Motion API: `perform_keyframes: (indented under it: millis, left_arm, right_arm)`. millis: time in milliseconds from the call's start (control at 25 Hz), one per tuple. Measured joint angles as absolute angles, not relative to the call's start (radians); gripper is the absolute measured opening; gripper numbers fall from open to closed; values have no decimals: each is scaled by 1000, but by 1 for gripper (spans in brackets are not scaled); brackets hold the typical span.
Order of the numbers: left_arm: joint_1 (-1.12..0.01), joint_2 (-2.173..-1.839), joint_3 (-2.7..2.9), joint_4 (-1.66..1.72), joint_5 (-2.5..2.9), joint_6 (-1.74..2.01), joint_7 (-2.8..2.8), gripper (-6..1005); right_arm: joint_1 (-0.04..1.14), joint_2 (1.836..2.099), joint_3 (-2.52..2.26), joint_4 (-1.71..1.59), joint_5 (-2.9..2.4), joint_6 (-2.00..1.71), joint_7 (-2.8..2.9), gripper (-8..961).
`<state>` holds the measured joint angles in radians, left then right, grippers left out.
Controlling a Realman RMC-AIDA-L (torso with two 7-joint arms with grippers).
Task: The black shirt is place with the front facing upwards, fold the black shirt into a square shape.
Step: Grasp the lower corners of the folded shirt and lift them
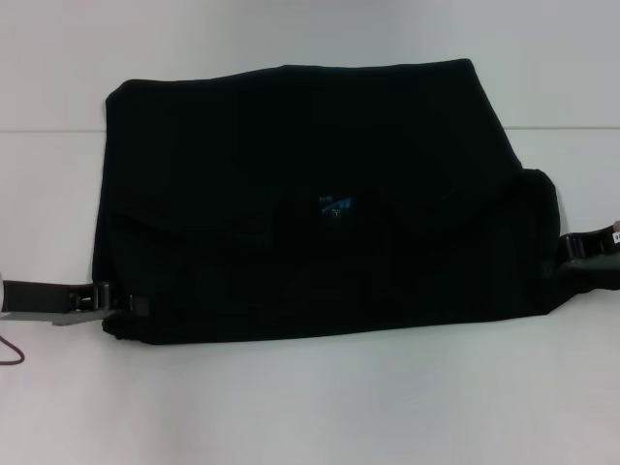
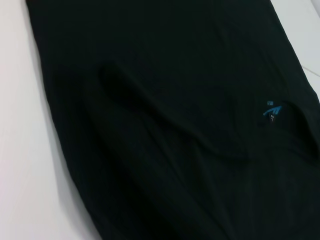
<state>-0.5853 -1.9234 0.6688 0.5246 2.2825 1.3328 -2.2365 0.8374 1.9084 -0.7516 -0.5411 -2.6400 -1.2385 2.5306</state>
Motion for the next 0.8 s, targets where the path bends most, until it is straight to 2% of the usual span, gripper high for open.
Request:
perform_keyframes:
  millis: [80, 320, 520, 800]
  left_arm:
    - [-585, -1923, 669, 525, 2282, 1333, -2236, 99]
    - [-585, -1921, 668, 525, 2283, 1360, -2239, 106]
    - [-585, -1900, 664, 523, 2289, 1473, -2244, 111]
    - [-577, -1848, 661, 516, 2313, 1761, -2241, 119]
  right_arm:
    - [836, 1908, -752, -541, -2640, -1239, 2530, 98]
    - [835, 1902, -752, -544, -2639, -1257, 2518, 45]
    - [818, 1884, -749, -591, -2637, -1382, 2499, 45]
    - [756, 1855, -751, -648, -2652, -1650, 2416, 45]
